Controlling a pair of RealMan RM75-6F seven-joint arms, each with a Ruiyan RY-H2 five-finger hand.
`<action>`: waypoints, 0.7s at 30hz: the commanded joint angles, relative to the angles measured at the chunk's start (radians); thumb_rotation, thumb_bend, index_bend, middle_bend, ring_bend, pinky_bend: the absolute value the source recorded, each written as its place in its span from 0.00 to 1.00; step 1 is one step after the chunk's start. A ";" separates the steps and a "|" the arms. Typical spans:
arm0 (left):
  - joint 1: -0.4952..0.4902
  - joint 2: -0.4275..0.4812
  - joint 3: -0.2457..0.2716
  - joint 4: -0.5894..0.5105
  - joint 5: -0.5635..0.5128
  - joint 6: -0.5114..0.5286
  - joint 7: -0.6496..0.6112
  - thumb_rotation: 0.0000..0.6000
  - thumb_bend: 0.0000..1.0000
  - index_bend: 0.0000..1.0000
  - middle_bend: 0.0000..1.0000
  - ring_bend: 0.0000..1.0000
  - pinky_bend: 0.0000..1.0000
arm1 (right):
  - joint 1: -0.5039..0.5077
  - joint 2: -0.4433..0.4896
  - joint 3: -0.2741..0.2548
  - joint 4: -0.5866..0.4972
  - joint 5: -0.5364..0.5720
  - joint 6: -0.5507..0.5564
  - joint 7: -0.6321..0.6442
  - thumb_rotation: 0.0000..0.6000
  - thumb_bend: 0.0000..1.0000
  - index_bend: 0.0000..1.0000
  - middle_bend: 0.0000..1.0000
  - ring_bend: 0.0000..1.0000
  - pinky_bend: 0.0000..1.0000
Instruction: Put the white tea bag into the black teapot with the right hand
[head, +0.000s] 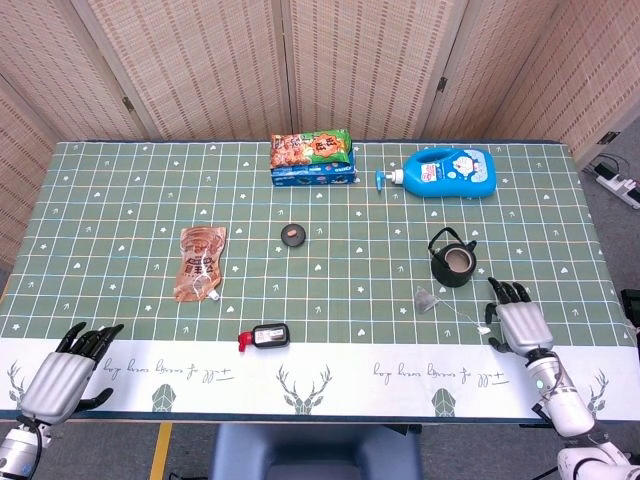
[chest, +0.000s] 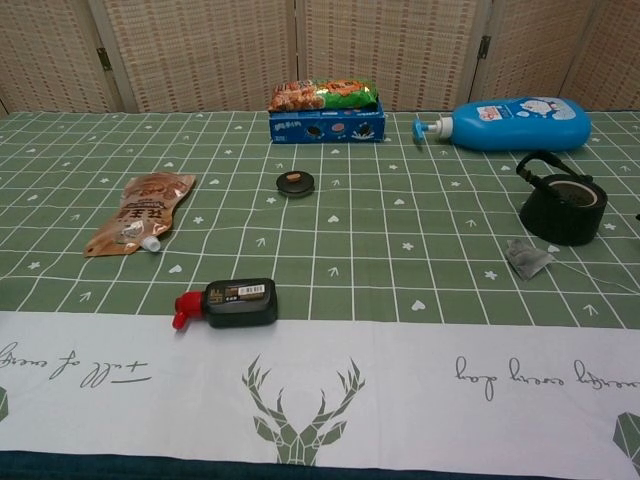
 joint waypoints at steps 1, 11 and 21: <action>0.000 0.001 0.001 0.001 0.001 0.000 -0.003 1.00 0.19 0.01 0.12 0.15 0.06 | 0.005 -0.005 -0.002 0.007 0.004 -0.005 -0.001 1.00 0.29 0.49 0.00 0.00 0.00; -0.001 0.006 0.003 0.002 0.010 0.003 -0.018 1.00 0.19 0.01 0.12 0.15 0.06 | 0.024 -0.012 -0.002 0.007 0.023 -0.021 -0.003 1.00 0.29 0.49 0.00 0.00 0.00; -0.001 0.006 0.002 0.003 0.010 0.002 -0.020 1.00 0.19 0.01 0.12 0.15 0.06 | 0.040 -0.021 -0.006 0.008 0.032 -0.035 -0.006 1.00 0.29 0.50 0.00 0.00 0.00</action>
